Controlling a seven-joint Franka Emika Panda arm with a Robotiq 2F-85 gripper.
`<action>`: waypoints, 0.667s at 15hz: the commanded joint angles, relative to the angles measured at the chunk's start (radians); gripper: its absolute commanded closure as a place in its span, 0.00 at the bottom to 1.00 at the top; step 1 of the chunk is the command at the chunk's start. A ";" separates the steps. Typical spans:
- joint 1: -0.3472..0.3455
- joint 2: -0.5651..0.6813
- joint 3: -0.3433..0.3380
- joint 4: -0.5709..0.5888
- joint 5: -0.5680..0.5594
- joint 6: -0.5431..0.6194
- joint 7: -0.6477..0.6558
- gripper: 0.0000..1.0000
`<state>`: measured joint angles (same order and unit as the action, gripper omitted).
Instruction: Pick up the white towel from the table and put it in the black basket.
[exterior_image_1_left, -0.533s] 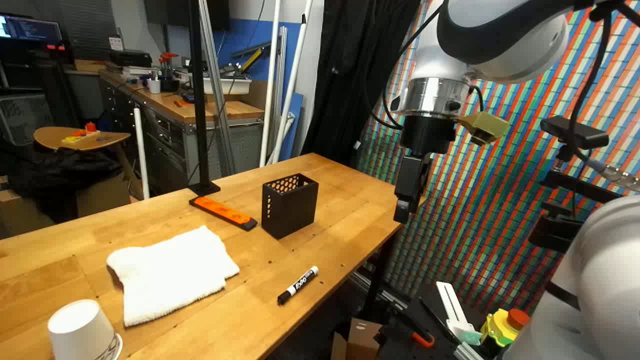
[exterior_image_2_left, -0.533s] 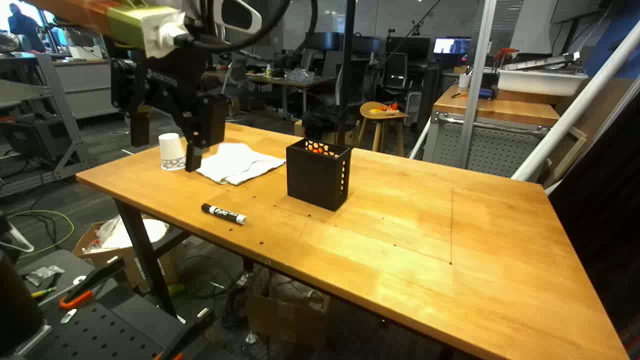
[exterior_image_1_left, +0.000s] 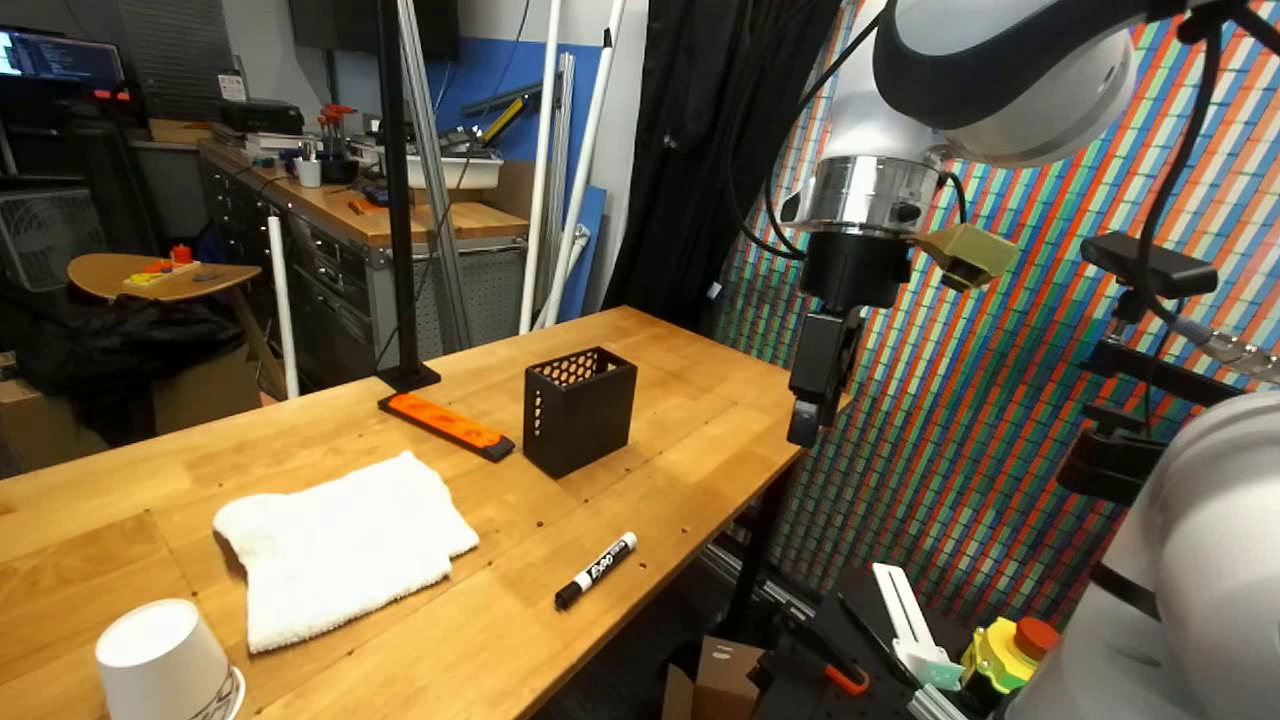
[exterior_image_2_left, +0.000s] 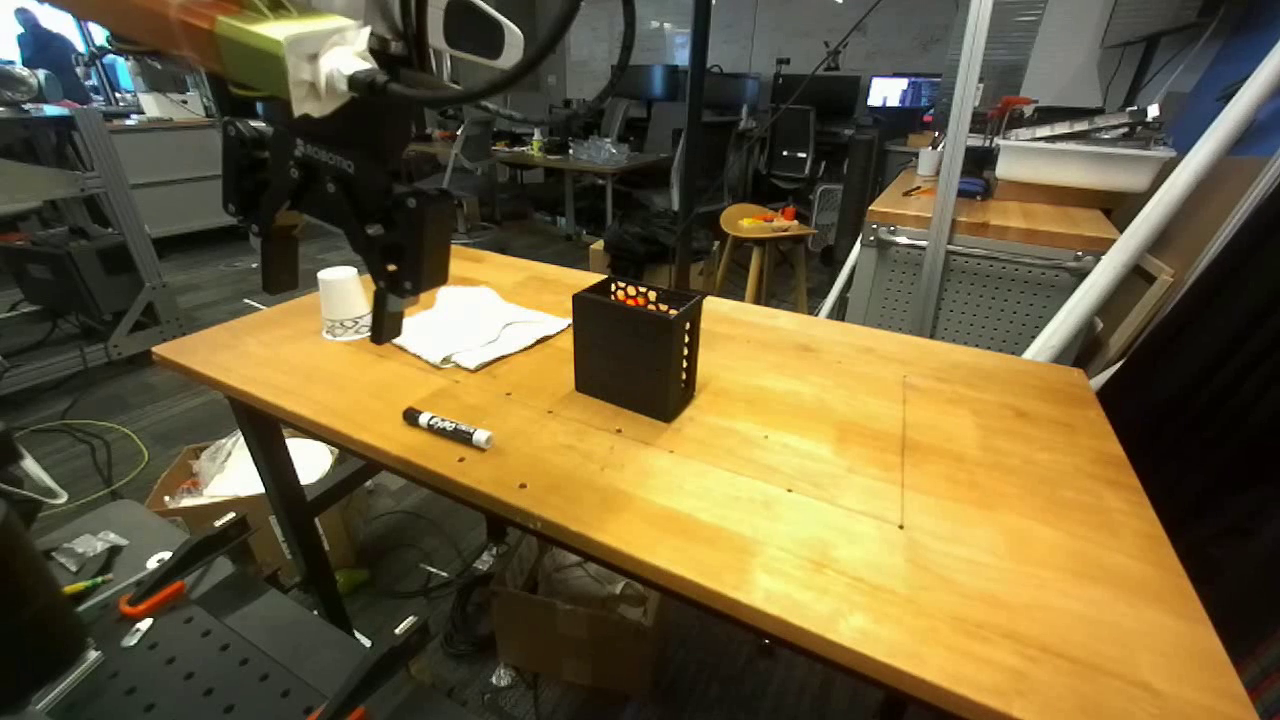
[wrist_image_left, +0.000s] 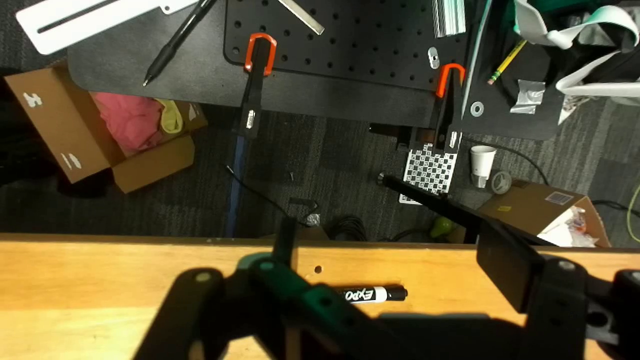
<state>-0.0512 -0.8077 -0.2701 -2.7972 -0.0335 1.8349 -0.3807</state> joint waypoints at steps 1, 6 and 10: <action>-0.009 0.002 0.009 0.001 0.006 -0.001 -0.005 0.07; -0.005 0.007 0.014 0.003 0.010 0.003 0.000 0.02; 0.033 0.038 0.057 0.022 0.030 0.024 0.021 0.00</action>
<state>-0.0448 -0.7933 -0.2525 -2.7891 -0.0301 1.8362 -0.3788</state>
